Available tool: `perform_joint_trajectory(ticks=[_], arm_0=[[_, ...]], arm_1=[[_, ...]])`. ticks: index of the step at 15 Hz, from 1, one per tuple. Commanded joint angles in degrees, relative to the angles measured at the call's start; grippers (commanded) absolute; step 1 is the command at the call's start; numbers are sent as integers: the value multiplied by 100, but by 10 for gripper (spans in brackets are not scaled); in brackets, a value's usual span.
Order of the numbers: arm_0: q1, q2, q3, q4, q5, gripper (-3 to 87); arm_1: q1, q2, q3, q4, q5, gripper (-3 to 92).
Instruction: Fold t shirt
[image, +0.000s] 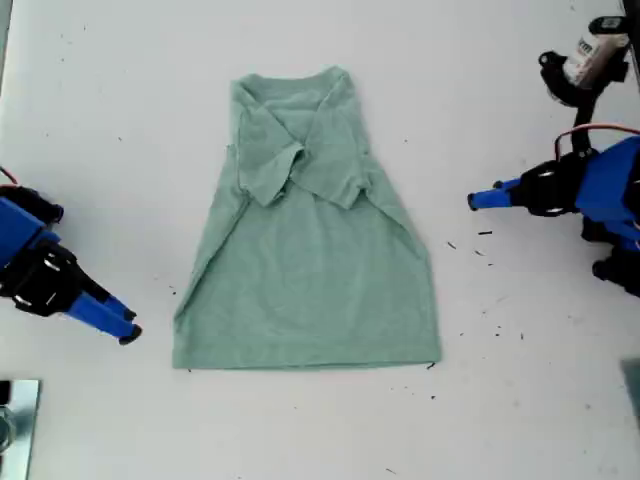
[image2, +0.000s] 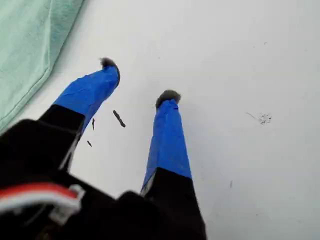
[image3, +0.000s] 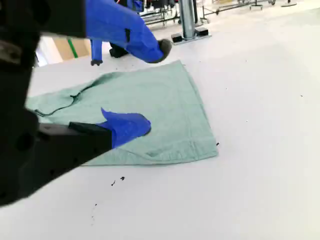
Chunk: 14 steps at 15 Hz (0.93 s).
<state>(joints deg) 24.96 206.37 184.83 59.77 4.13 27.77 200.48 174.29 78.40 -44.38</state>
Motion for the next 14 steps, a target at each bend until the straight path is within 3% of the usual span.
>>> perform_joint_trajectory(ticks=[1, 4, 5, 7, 8, 9, 10, 11, 12, 13, 14], arm_0=[[123, 26, 53, -18, 18, 196], [123, 26, 53, -18, 18, 196], [70, 26, 53, -18, 18, 196], [-334, 26, 53, -18, 18, 182], [-686, 26, 44, -18, -26, 181], [-905, 26, 26, 0, -26, 182], [-1020, 26, -9, 0, -26, 182], [-1169, 26, -26, 18, -237, 180], [-1336, 26, -26, 26, -422, 182], [-1494, 26, -53, -53, -220, 29], [-1705, 26, -18, 70, -492, -2]], arm_1=[[-26, 35, 316, -53, -88, 165], [-26, 35, 316, -53, -97, 164], [-53, 35, 316, -53, 589, 165], [-835, 35, 316, -53, 2698, 163], [-1099, 35, 316, -53, 2628, 163], [-1169, 35, 316, -53, 3103, 165], [-1301, 53, 272, -308, 3305, 95], [-1406, 53, -9, -352, 2769, 15], [-1441, 53, -272, -615, 2681, 15], [-1731, 35, -703, -712, 2795, 15], [-1907, -264, -1301, -606, 2918, 15]])
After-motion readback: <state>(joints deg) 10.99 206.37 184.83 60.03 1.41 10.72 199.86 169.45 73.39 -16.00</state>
